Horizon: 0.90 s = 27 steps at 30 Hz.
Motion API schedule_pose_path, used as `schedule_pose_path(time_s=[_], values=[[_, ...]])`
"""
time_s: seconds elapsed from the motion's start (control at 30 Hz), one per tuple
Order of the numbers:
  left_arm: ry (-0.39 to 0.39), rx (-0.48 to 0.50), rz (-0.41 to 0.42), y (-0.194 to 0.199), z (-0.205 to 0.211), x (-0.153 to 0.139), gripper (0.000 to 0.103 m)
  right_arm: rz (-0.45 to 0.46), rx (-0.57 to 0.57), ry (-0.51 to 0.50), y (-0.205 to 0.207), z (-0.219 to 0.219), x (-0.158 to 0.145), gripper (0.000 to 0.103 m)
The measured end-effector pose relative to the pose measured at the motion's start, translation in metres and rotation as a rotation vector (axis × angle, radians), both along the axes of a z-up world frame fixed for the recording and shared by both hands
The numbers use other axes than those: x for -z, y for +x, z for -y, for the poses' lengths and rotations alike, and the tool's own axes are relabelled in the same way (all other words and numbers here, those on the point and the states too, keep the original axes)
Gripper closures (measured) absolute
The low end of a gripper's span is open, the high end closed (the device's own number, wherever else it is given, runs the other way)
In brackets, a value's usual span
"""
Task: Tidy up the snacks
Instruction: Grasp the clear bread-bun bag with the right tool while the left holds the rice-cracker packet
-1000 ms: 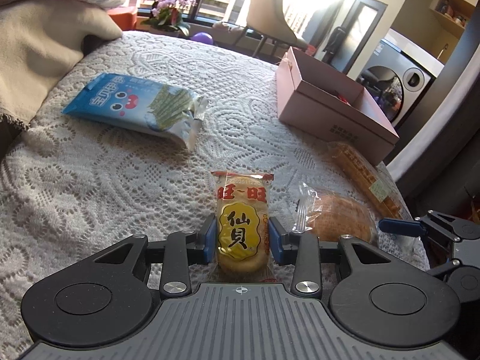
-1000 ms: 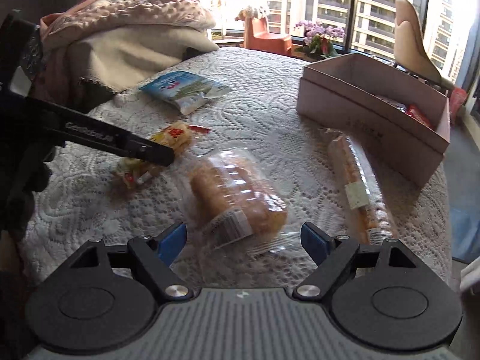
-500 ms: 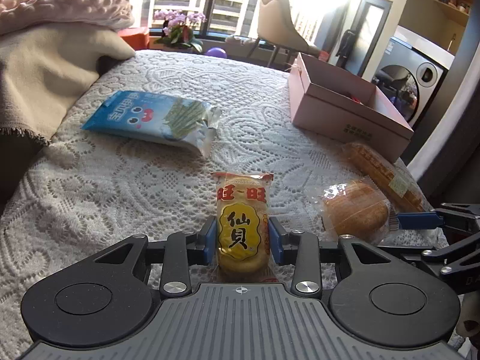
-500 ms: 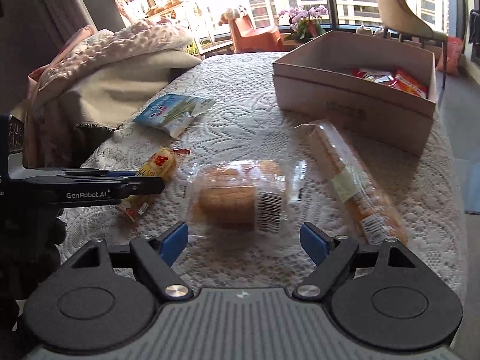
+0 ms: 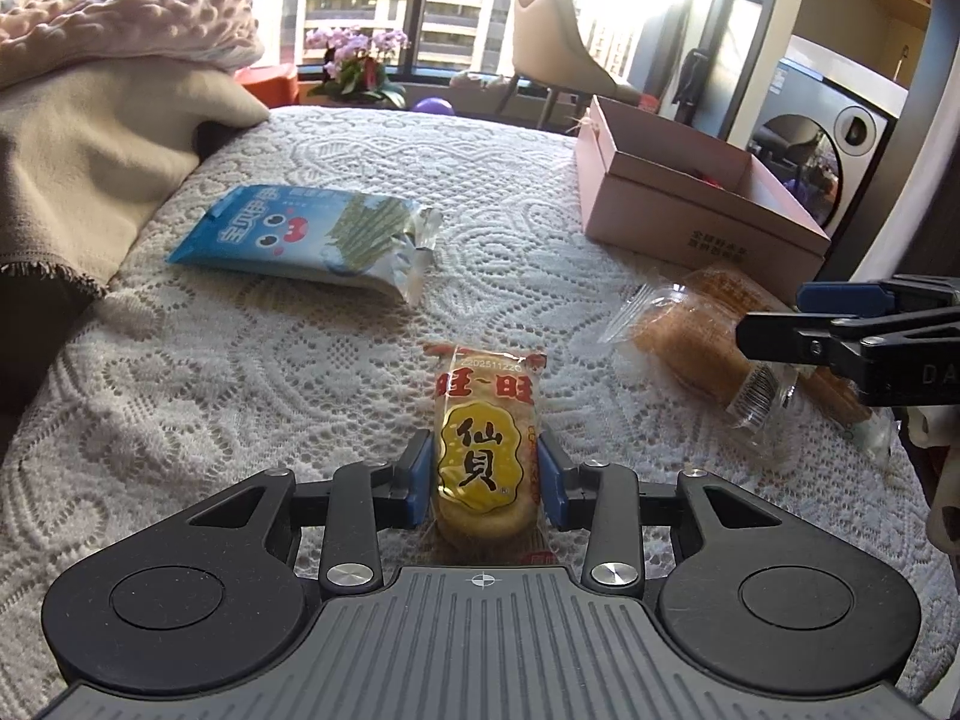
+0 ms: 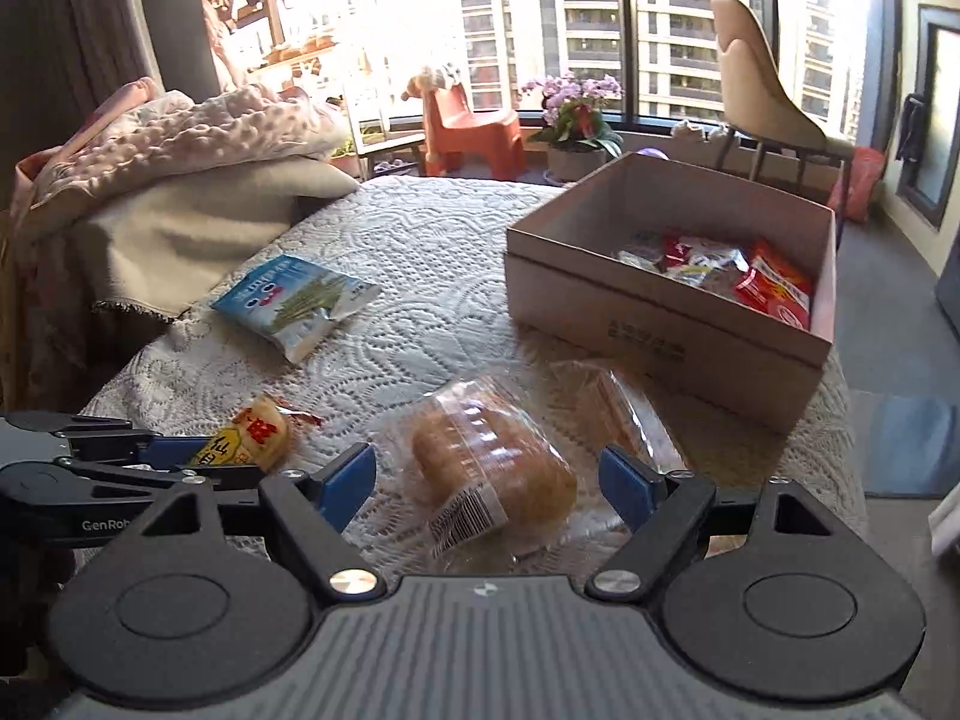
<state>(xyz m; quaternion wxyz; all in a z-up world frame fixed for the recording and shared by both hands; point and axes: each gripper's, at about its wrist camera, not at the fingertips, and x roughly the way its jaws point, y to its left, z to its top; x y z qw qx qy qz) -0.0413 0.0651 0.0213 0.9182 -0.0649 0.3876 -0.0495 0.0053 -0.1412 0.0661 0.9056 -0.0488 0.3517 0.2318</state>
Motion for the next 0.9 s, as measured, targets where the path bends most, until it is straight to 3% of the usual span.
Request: schedule_pose_path(time_s=[0.1, 0.27, 0.4, 0.57, 0.77, 0.87, 0.9], values=[[0.001, 0.000, 0.000, 0.000, 0.000, 0.000, 0.062, -0.012, 0.024, -0.035, 0.013, -0.012, 0.002, 0.021], [0.005, 0.002, 0.002, 0.000, 0.001, 0.000, 0.062, -0.157, -0.053, 0.104, 0.010, -0.011, 0.010, 0.020], [0.007, 0.000, 0.005, 0.000, 0.001, 0.001, 0.062, -0.127, -0.144, 0.088, -0.011, -0.016, 0.005, 0.020], [0.017, 0.004, 0.011, -0.002, 0.003, 0.001, 0.061, -0.063, -0.052, 0.018, -0.004, -0.023, 0.002, 0.020], [0.028, 0.012, 0.015, -0.004, 0.004, 0.001, 0.061, -0.151, 0.061, -0.015, 0.039, -0.031, 0.027, 0.021], [0.045, 0.016, 0.021, -0.004, 0.007, 0.002, 0.061, -0.190, 0.058, 0.016, 0.038, -0.025, 0.030, 0.047], [0.054, 0.018, 0.024, -0.004, 0.009, 0.003, 0.060, -0.177, 0.040, 0.016, 0.031, -0.023, 0.027, 0.050]])
